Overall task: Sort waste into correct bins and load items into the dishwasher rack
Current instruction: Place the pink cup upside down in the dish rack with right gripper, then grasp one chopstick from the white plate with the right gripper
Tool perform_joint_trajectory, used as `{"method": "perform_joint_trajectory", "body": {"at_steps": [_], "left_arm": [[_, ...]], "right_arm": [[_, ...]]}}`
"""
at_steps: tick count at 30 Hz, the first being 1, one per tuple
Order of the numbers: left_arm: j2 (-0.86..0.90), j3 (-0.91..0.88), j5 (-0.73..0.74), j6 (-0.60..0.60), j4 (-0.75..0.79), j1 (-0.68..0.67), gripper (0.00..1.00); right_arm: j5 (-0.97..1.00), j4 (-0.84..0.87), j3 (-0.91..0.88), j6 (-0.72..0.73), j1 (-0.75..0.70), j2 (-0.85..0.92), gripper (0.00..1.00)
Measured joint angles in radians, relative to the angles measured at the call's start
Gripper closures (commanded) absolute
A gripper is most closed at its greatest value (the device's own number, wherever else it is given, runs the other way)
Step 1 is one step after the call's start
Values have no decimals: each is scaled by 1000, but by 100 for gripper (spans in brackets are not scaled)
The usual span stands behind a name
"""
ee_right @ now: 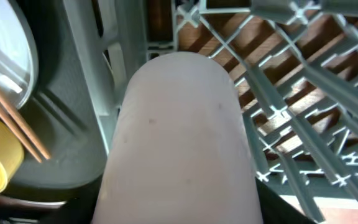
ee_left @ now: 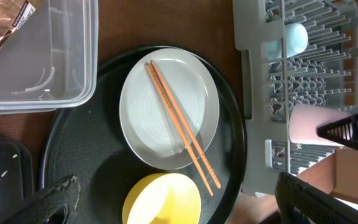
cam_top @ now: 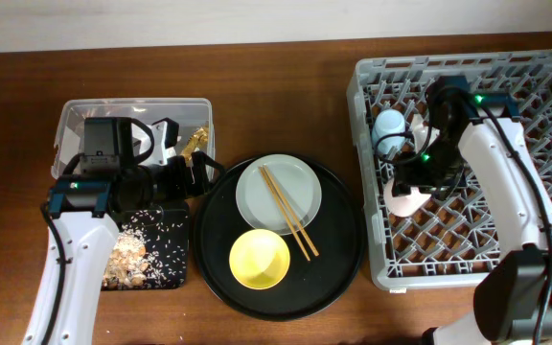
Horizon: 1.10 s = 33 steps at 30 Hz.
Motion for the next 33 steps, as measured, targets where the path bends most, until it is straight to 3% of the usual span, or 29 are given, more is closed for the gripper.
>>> {"method": "perform_joint_trajectory", "body": {"at_steps": [8, 13, 16, 18, 21, 24, 28, 30, 33], "left_arm": [[0, 0, 0, 0, -6, 0, 1], [0, 0, 0, 0, -19, 0, 1], [0, 0, 0, 0, -20, 0, 1], [0, 0, 0, 0, -24, 0, 1], [0, 0, -26, 0, -26, 0, 1], [0, 0, -142, 0, -26, 0, 1], [1, 0, -338, 0, -31, 10, 1], [1, 0, -355, 0, -30, 10, 1], [1, 0, -360, 0, -30, 10, 1]], "right_arm": [[25, 45, -7, 3, 0, 0, 36], [29, 39, -7, 4, 0, 0, 9], [32, 37, -7, 1, 0, 0, 8], [-59, 37, -7, -38, 0, 0, 9], [-370, 37, -7, -177, 49, 0, 10], [-457, 145, -11, -214, 286, 0, 9], [-271, 306, -16, -130, 586, 14, 31], [-130, 330, -16, -53, 640, 42, 51], [-14, 397, -28, 1, 646, 104, 60]]}}
